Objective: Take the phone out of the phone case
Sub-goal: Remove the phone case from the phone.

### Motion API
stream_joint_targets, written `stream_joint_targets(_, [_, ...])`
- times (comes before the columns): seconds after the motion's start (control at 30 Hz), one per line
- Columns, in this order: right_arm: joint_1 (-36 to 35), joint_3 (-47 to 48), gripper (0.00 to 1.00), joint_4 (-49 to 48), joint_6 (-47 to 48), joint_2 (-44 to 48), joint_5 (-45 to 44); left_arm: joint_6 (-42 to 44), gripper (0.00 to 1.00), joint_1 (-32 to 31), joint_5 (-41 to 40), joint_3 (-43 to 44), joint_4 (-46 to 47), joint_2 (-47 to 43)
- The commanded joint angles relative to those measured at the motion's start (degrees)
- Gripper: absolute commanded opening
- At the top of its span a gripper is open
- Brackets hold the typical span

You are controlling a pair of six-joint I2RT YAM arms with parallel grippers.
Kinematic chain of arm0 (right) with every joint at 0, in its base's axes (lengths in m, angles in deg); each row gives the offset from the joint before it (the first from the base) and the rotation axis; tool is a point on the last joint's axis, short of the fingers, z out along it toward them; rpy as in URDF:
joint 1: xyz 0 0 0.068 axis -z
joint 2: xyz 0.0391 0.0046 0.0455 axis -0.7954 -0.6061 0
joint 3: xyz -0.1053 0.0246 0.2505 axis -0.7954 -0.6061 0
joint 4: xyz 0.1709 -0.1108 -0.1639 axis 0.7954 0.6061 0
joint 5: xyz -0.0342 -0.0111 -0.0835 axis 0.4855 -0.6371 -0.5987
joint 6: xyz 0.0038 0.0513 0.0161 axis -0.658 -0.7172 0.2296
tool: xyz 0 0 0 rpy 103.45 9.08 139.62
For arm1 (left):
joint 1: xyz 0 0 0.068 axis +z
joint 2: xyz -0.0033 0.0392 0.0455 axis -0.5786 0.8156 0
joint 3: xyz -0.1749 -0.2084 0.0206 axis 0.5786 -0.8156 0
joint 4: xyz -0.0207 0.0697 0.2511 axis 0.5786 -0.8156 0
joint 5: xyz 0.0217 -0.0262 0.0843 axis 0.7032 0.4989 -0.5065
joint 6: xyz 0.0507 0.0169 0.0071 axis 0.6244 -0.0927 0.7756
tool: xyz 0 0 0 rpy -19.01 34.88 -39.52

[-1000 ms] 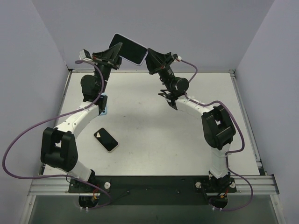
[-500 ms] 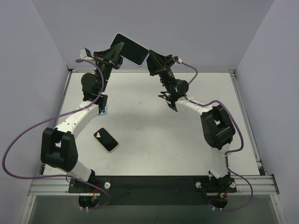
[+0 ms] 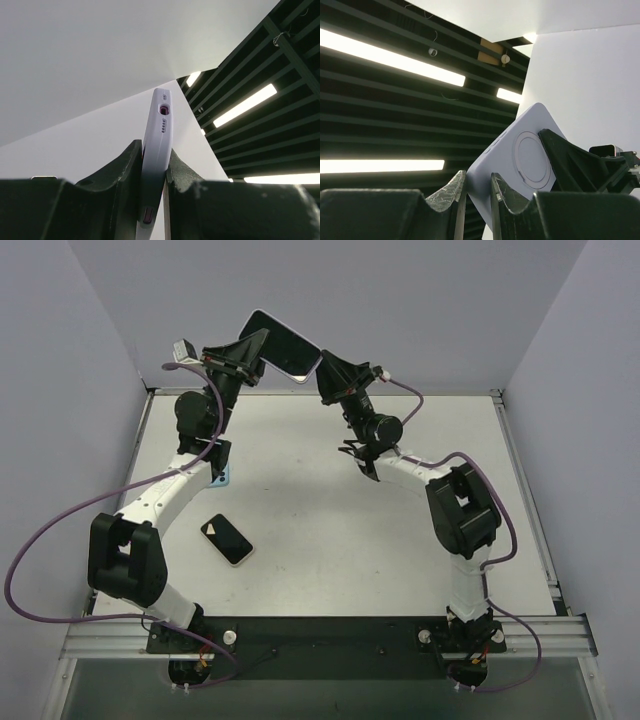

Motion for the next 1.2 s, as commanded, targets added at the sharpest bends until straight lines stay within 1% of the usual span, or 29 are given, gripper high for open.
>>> stream_joint_targets(0.0, [-1.47, -10.17, 0.00, 8.69, -7.85, -3.41, 18.51, -13.09, 0.00, -8.35, 9.02, 7.46, 40.53, -5.58])
stream_joint_targets(0.03, [-0.67, -11.69, 0.00, 14.72, -1.39, -1.65, 20.28, -12.74, 0.00, -8.35, 9.37, 6.50, 38.61, -5.93])
stream_joint_targets(0.07, [0.20, -13.70, 0.00, 19.39, 2.24, 2.80, 22.03, -12.21, 0.00, -8.35, 9.81, 5.80, 37.55, -6.28])
stream_joint_targets(0.1, [1.95, -16.77, 0.00, 24.14, 5.76, 5.28, 23.97, -12.12, 0.00, -8.35, 9.73, 4.92, 36.75, -6.72])
stream_joint_targets(0.13, [2.67, -17.93, 0.00, 33.58, 13.28, 7.57, 24.59, -12.12, 0.00, -8.35, 9.64, 3.61, 36.14, -6.81])
stream_joint_targets(0.17, [3.46, -18.64, 0.00, 38.11, 16.23, 11.16, 25.12, -12.38, 0.00, -8.44, 9.20, 2.98, 36.30, -6.73])
stream_joint_targets(0.2, [3.99, -19.17, 0.00, 41.90, 19.21, 12.50, 25.48, -12.73, 0.00, -8.44, 8.85, 2.54, 36.57, -6.29])
stream_joint_targets(0.23, [4.69, -19.43, 0.00, 48.46, 21.59, 13.82, 25.91, -13.00, 0.00, -8.44, 8.59, 2.45, 37.18, -5.94])
stream_joint_targets(0.27, [4.96, -19.26, 0.00, 52.18, 27.18, 15.83, 26.01, -13.43, 0.00, -8.44, 8.41, 2.28, 37.45, -5.67])
stream_joint_targets(0.3, [4.87, -19.00, 0.00, 55.87, 30.03, 16.81, 25.83, -13.70, 0.00, -8.61, 8.41, 2.10, 37.80, -4.97])
stream_joint_targets(0.33, [4.78, -17.78, 0.00, 63.57, 32.84, 18.56, 25.22, -13.79, 0.00, -8.70, 8.23, 2.10, 38.23, -4.71])
stream_joint_targets(0.37, [4.61, -17.07, 0.00, 67.73, 39.13, 19.36, 24.52, -13.96, 0.00, -8.70, 7.97, 1.93, 38.50, -4.44])
stream_joint_targets(0.43, [4.61, -16.01, 0.00, 77.30, 44.00, 20.77, 22.50, -14.14, 0.00, -8.79, 7.79, 1.75, 38.77, -4.09])
stream_joint_targets(0.47, [4.61, -15.49, 0.00, 79.44, 45.59, 21.73, 20.84, -14.32, 0.00, -8.79, 7.45, 1.57, 38.85, -4.17])
stream_joint_targets(0.53, [4.69, -15.66, 0.00, 83.57, 48.77, 22.35, 19.60, -14.40, 0.00, -8.79, 7.35, 1.22, 39.03, -4.00])
stream_joint_targets(0.67, [5.13, -17.76, 0.00, 83.95, 49.91, 22.18, 17.93, -14.93, 0.00, -8.88, 6.92, 1.75, 39.64, -3.39])
stream_joint_targets(0.87, [5.05, -15.57, 0.00, 89.48, 53.61, 20.86, 15.73, -14.93, 0.00, -9.05, 7.00, 2.71, 39.73, -3.21])
stream_joint_targets(0.93, [5.13, -15.22, 0.00, 89.57, 53.87, 20.86, 15.37, -14.84, 0.00, -9.05, 6.91, 2.54, 39.73, -3.21])
stream_joint_targets(1.0, [5.31, -15.04, 0.05, 89.92, 53.96, 21.13, 15.20, -14.85, 0.00, -9.14, 6.91, 2.10, 39.82, -3.30])
stream_joint_targets(1.07, [5.57, -15.13, 0.07, 89.40, 53.35, 21.22, 15.81, -14.76, 0.00, -9.14, 6.91, 1.49, 39.91, -3.47])
stream_joint_targets(1.13, [6.10, -16.18, 0.11, 86.78, 51.51, 21.83, 17.74, -14.58, 0.00, -9.14, 7.09, 0.52, 39.73, -3.47])
stream_joint_targets(1.17, [6.45, -16.79, 0.13, 82.85, 50.37, 22.27, 18.88, -14.58, 0.00, -9.05, 7.00, -0.01, 39.65, -3.47])
